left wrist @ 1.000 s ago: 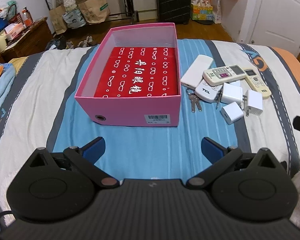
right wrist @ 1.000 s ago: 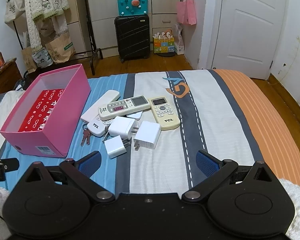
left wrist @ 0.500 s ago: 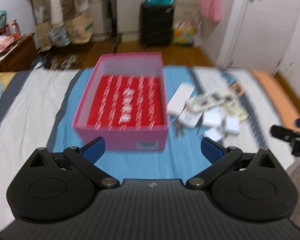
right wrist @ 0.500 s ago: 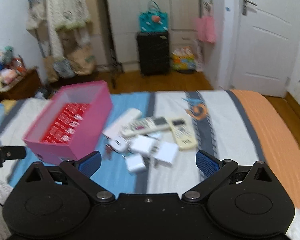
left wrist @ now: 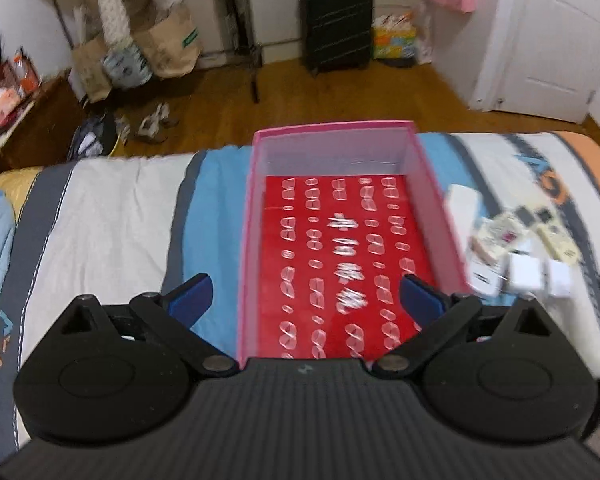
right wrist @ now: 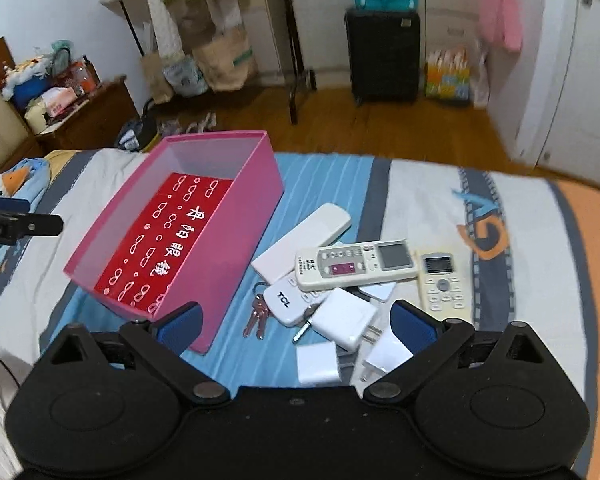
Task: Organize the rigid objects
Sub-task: 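Move the left gripper to the pink box and clamp its side wall, then grasp the white universal remote with the right gripper, then carry the white remote into the pink box and open the right gripper, then grasp the small white square charger with the right gripper, then carry the small charger into the pink box and release it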
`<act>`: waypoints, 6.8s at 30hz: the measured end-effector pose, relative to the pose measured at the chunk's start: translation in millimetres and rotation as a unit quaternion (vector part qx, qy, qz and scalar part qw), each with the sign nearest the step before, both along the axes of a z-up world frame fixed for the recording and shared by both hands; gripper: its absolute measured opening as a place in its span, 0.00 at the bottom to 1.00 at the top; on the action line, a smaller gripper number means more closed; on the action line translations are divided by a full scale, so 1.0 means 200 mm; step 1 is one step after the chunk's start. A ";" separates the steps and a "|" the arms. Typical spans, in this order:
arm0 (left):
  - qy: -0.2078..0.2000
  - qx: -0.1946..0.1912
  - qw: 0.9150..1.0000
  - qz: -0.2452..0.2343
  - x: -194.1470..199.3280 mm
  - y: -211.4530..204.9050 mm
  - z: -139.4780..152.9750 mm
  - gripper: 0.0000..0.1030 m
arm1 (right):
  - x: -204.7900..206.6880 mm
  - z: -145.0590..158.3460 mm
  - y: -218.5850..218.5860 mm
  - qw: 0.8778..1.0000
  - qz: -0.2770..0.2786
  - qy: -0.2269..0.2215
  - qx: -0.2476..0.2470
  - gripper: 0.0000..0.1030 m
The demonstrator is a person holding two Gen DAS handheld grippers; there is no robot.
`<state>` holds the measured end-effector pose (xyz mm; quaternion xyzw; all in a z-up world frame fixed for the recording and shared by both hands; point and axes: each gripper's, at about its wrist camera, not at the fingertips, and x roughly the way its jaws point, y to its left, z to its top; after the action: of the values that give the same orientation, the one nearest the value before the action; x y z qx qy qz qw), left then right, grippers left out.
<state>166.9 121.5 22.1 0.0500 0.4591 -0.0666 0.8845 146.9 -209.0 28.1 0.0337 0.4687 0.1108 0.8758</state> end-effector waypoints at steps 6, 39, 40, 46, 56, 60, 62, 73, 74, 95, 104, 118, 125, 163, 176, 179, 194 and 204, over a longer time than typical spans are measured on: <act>0.060 -0.083 0.992 0.074 0.35 0.18 -0.21 0.87 | 0.34 -0.14 -0.01 0.995 -0.035 0.087 0.021 0.98; 0.064 -0.052 0.992 0.094 0.49 0.24 -0.63 0.05 | 0.78 -0.72 -0.16 0.982 -0.168 0.088 0.018 0.60; 0.063 -0.055 0.992 0.095 0.49 0.25 -0.63 0.05 | 0.78 -0.69 -0.13 0.986 -0.150 0.071 0.003 0.56; 0.062 -0.084 0.989 0.102 0.48 0.29 -0.64 0.04 | 0.81 -0.64 -0.07 0.995 -0.073 0.045 -0.047 0.38; 0.056 -0.085 0.989 0.105 0.47 0.28 -0.63 0.04 | 0.77 -0.69 -0.15 0.974 -0.164 0.141 0.071 0.68; 0.052 -0.081 0.990 0.103 0.47 0.27 -0.63 0.04 | 0.79 -0.72 -0.10 0.979 -0.164 0.113 0.046 0.71; 0.051 -0.080 0.990 0.102 0.47 0.27 -0.63 0.04 | 0.80 -0.74 -0.07 0.984 -0.153 0.093 0.016 0.72; 0.051 -0.081 0.990 0.103 0.46 0.29 -0.64 0.04 | 0.69 -0.64 0.03 0.988 -0.027 0.153 -0.024 0.66; 0.051 -0.081 0.990 0.103 0.46 0.29 -0.64 0.04 | 0.68 -0.63 0.04 0.987 -0.017 0.156 -0.039 0.65; 0.051 -0.084 0.990 0.105 0.46 0.28 -0.66 0.04 | 0.55 -0.53 0.00 0.992 -0.078 0.094 -0.018 0.57; 0.053 -0.089 0.989 0.107 0.47 0.29 -0.66 0.04 | 0.44 -0.43 -0.04 0.989 -0.114 0.060 0.065 0.57; 0.051 -0.101 0.988 0.104 0.45 0.31 -0.66 0.05 | 0.70 -0.26 0.57 0.975 -0.018 0.093 0.200 0.57; 0.052 -0.097 0.989 0.096 0.45 0.31 -0.66 0.04 | 0.95 -0.53 0.91 0.980 -0.044 0.126 0.151 0.57; 0.053 -0.086 0.990 0.101 0.44 0.31 -0.65 0.04 | 0.37 -0.14 0.23 0.988 0.131 0.061 -0.054 0.70; 0.055 -0.075 0.991 0.098 0.44 0.30 -0.65 0.04 | 0.26 -0.60 0.14 0.975 0.110 0.152 -0.116 0.69; 0.059 -0.075 0.990 0.099 0.46 0.30 -0.66 0.04 | 0.24 -0.60 0.16 0.972 0.125 0.148 -0.135 0.46; 0.060 -0.081 0.990 0.101 0.45 0.29 -0.68 0.04 | 0.15 -0.50 0.17 0.984 0.088 0.077 -0.133 0.45; 0.061 -0.088 0.989 0.098 0.45 0.31 -0.68 0.04 | 0.09 -0.09 0.34 0.994 0.102 -0.014 0.033 0.45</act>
<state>256.1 183.3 -114.6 -0.0772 0.5074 -0.0222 0.8580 164.9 -141.2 10.0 0.0130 0.4531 0.2154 0.8650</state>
